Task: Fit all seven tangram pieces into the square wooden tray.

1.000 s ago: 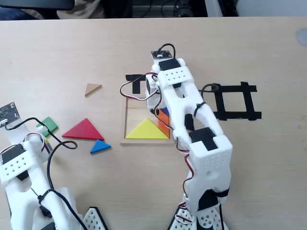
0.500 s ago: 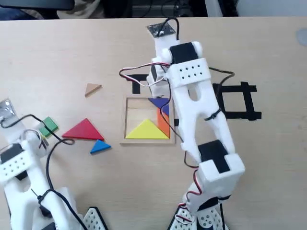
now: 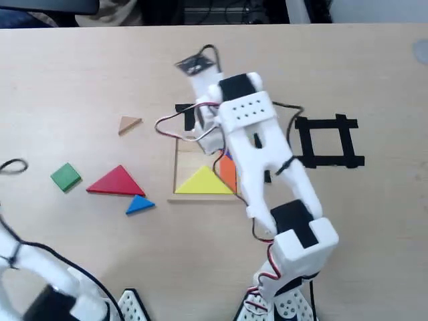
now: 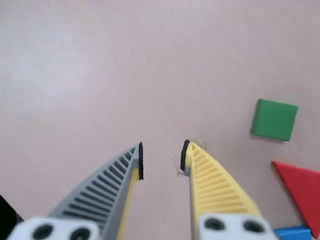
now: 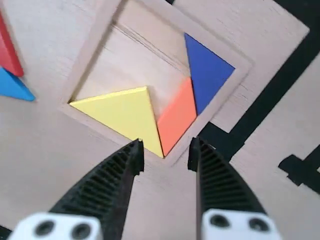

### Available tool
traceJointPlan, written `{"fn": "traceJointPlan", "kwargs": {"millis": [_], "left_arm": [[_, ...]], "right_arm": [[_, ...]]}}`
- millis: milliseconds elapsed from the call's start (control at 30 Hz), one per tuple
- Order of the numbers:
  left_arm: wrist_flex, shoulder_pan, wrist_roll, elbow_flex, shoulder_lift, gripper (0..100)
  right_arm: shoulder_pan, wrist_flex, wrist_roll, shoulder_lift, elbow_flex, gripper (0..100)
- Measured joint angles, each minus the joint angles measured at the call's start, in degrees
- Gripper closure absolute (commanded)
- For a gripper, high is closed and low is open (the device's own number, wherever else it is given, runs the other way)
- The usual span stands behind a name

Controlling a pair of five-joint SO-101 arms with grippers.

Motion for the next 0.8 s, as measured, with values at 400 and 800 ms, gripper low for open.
{"fn": "traceJointPlan", "kwargs": {"millis": [400,800], "left_arm": [[-17.32,33.49,-14.33,-18.11,24.79,84],[-4.40,45.80,-14.77,-62.68,67.87,85]], "right_arm": [[10.11,1.32,-4.04,-6.95,0.44,98.5],[21.36,-18.99,-12.31,-18.37,29.01,98.8]]}}
